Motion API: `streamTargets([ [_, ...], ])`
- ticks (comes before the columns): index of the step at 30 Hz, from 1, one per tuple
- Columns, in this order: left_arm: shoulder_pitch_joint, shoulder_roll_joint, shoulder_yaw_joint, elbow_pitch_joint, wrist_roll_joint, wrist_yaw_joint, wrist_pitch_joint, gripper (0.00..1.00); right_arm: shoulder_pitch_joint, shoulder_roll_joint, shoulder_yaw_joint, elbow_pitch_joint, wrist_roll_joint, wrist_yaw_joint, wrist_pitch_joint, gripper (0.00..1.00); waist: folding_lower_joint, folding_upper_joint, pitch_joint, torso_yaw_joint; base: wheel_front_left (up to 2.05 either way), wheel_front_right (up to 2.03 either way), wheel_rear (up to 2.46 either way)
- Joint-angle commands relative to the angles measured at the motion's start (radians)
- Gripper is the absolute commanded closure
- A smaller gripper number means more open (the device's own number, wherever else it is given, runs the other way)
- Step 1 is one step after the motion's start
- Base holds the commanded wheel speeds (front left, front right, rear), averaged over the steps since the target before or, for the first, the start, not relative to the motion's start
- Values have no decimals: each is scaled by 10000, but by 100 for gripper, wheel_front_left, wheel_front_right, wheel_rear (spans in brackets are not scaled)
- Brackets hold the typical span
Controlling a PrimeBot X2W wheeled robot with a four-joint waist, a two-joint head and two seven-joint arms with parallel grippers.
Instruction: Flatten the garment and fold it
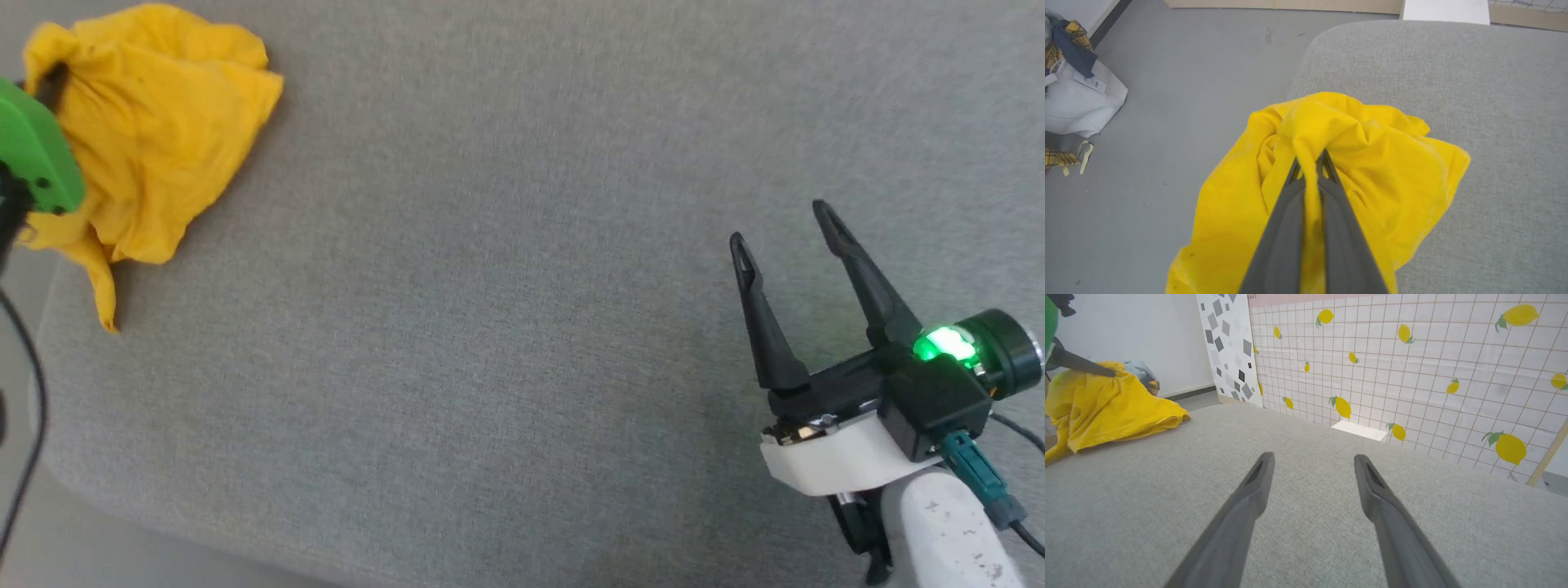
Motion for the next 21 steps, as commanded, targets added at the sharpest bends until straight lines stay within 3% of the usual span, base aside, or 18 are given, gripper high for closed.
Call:
streamTargets([
  [1,-133,212,-3,-186,137,28,-27,100,103,95,-27,111,76,60,-123,0,0,-1,-839,-275,0,0,0],
  [11,-818,655,-119,-1685,204,21,342,100,572,437,-296,889,461,60,-465,0,0,-1,-2686,-683,0,0,0],
  [17,-1418,498,-375,-2502,180,18,944,100,1060,468,-650,980,965,60,-496,0,0,-1,-3831,-989,0,0,0],
  [21,-1930,80,-443,-2968,-8,67,1241,100,1391,470,-1025,886,1196,60,-499,0,0,-1,-4375,-1192,0,0,0],
])
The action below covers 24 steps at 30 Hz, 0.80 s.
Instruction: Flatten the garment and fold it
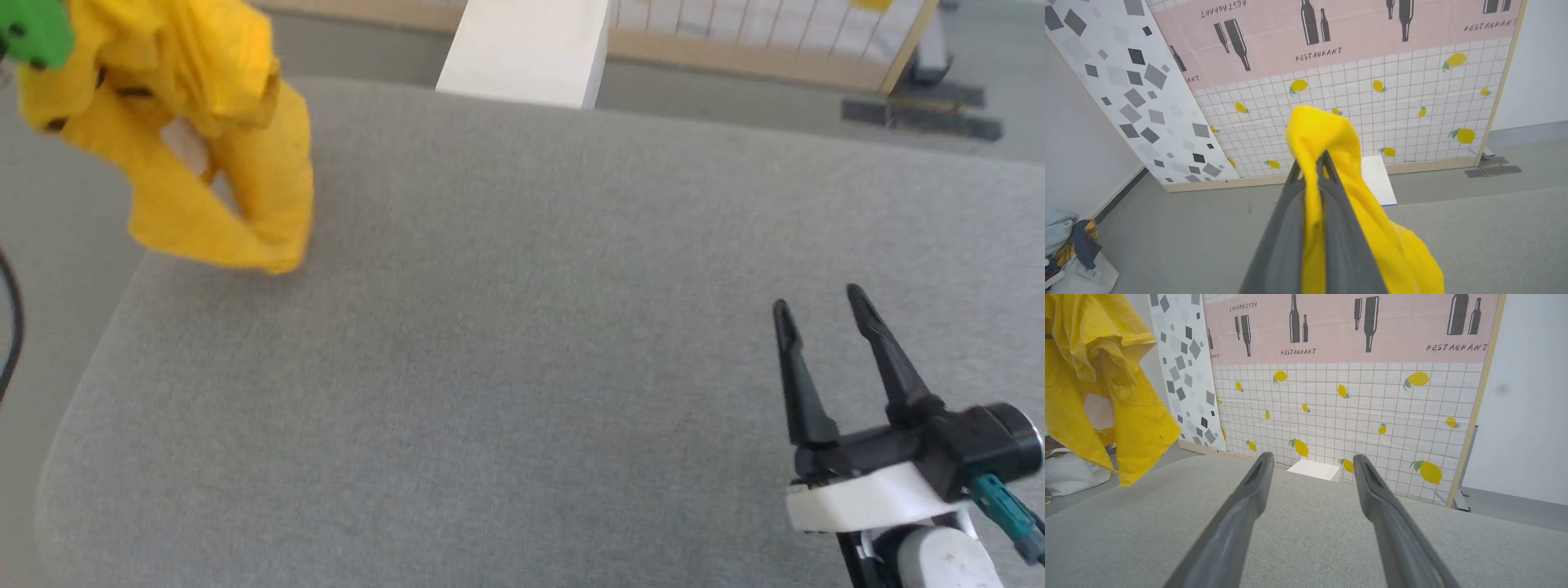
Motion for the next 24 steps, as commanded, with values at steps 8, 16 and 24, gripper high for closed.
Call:
streamTargets([
  [8,-981,-1568,-381,-719,-407,482,410,100,552,7,-760,-210,244,60,-53,0,1,-1,-1579,-883,0,0,0],
  [16,-1107,-3184,-916,-1164,-405,1348,445,100,661,8,-1058,-264,212,60,-54,0,1,-1,-1882,-1563,0,0,0],
  [24,-655,-4626,-1518,-1529,-506,2009,356,100,454,8,-1315,-382,134,60,-54,0,1,-1,-1515,-2245,0,0,0],
])
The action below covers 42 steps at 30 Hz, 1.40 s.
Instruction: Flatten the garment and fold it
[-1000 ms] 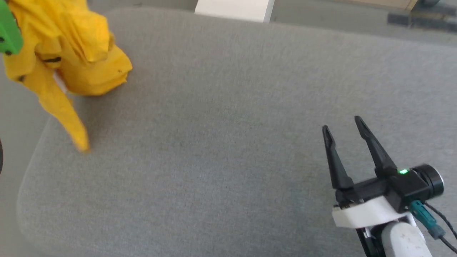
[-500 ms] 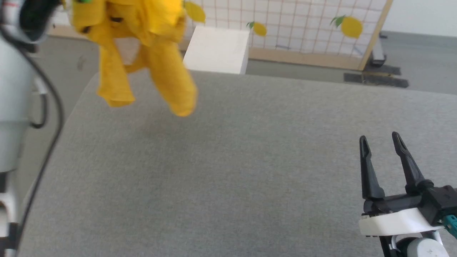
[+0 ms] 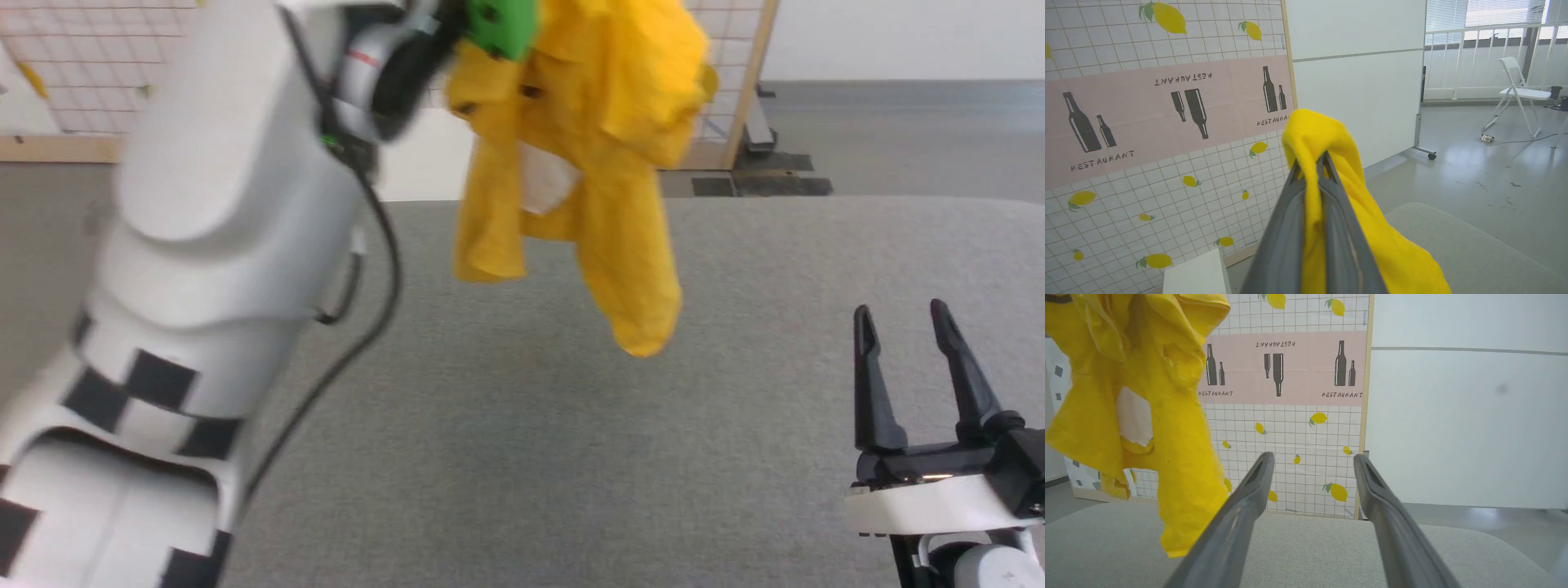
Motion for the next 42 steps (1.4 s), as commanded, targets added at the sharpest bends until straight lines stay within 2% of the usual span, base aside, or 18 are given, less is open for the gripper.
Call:
streamTargets([
  [1,326,-251,-101,-55,-89,108,-158,100,-125,8,-74,-73,-49,60,-49,0,1,0,224,-365,0,0,0],
  [7,1435,-1069,-800,59,-136,100,-886,100,-277,8,-405,-195,-86,60,-49,0,1,0,509,-750,0,0,0],
  [11,2376,-1341,-1511,487,171,96,-1820,100,-293,8,-487,-269,-66,60,-49,0,1,0,713,-909,0,0,0],
  [15,3415,-1464,-2129,1414,345,176,-2602,100,-379,8,-351,-272,0,60,-49,0,1,0,967,-1094,0,0,0],
  [21,4633,-1500,-2992,3626,431,85,-2672,100,-488,8,-105,-173,93,60,-49,0,1,0,1322,-1273,0,0,0],
  [28,5002,-1555,-3167,5104,110,-223,-2879,100,-584,9,-41,-29,97,60,-49,0,1,0,1541,-1196,0,0,0],
  [29,4941,-1567,-3160,5142,55,-257,-3010,87,-580,9,-53,4,77,60,-49,0,1,0,1508,-1132,0,0,0],
  [30,4889,-1575,-3159,5142,3,-308,-3114,6,-568,9,-56,35,57,60,-49,0,1,0,1464,-1076,0,0,0],
  [31,4827,-1582,-3103,5120,-96,-319,-3277,0,-546,9,-59,73,34,60,-49,0,1,0,1392,-997,0,0,0],
  [38,4666,-1580,-2550,4443,-554,-416,-4751,0,-291,9,78,262,-35,60,-49,0,1,0,729,-589,0,0,0],
  [42,5024,-1064,-1870,3414,-650,-243,-6114,0,-69,9,134,302,-58,60,-49,0,1,0,455,-465,0,0,0],
])
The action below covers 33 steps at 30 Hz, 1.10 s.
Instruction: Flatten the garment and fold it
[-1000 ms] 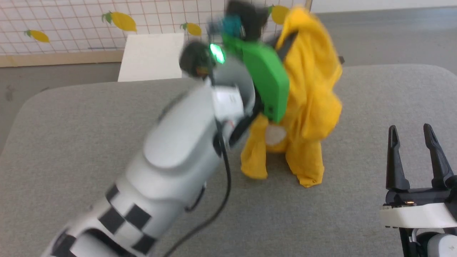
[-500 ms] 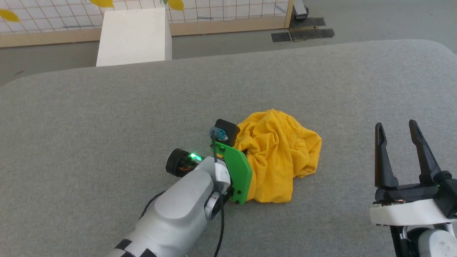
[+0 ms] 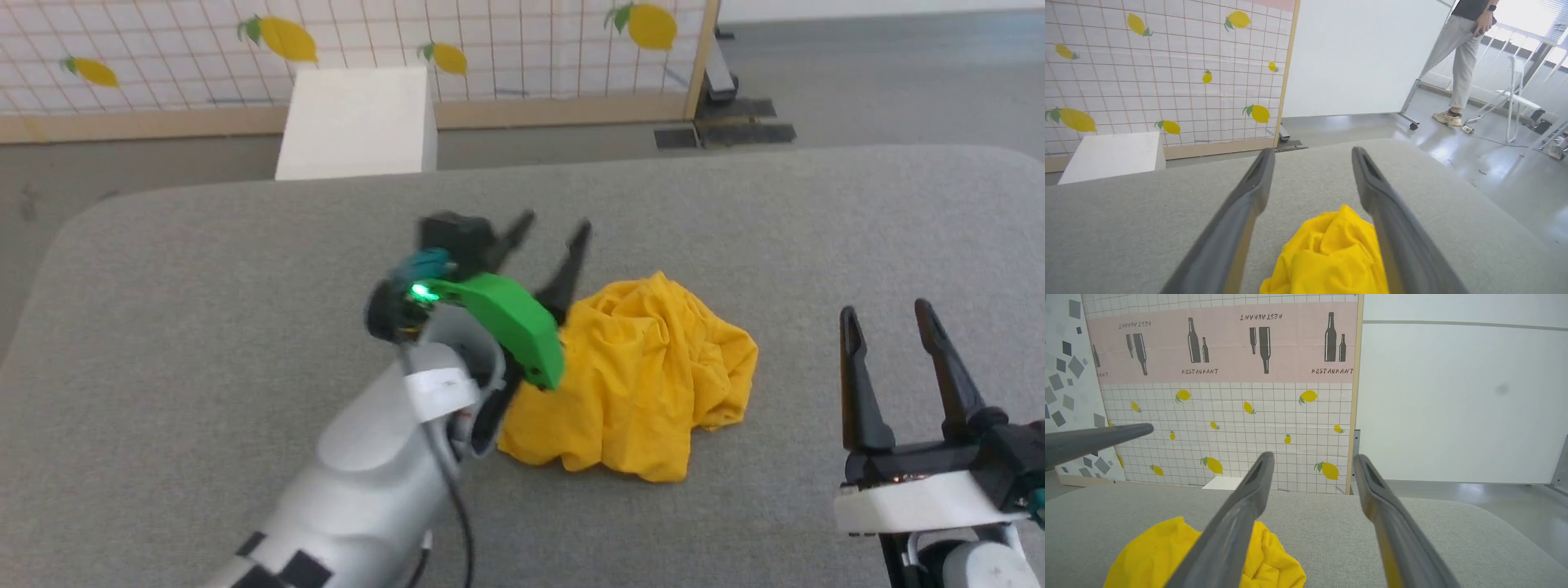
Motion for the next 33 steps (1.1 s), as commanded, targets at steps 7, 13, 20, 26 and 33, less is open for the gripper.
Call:
streamTargets([
  [7,2039,1918,1640,-3392,835,1054,-985,0,477,7,162,42,-60,60,-49,0,0,0,-460,190,0,0,0],
  [13,5107,2565,3773,-7143,2739,1949,-997,0,736,7,249,25,26,60,-49,0,0,0,-387,72,0,0,0],
  [20,7424,2403,4841,-8593,4866,2045,-998,0,826,7,253,83,134,60,-49,0,0,0,-157,104,0,0,0],
  [26,8139,1912,5306,-8507,5443,1876,-999,0,822,7,235,197,197,60,-49,0,0,0,-57,222,0,0,0],
  [33,8165,1245,5734,-8374,5592,1206,-999,0,187,7,502,647,85,60,555,0,0,0,321,488,0,0,0],
])
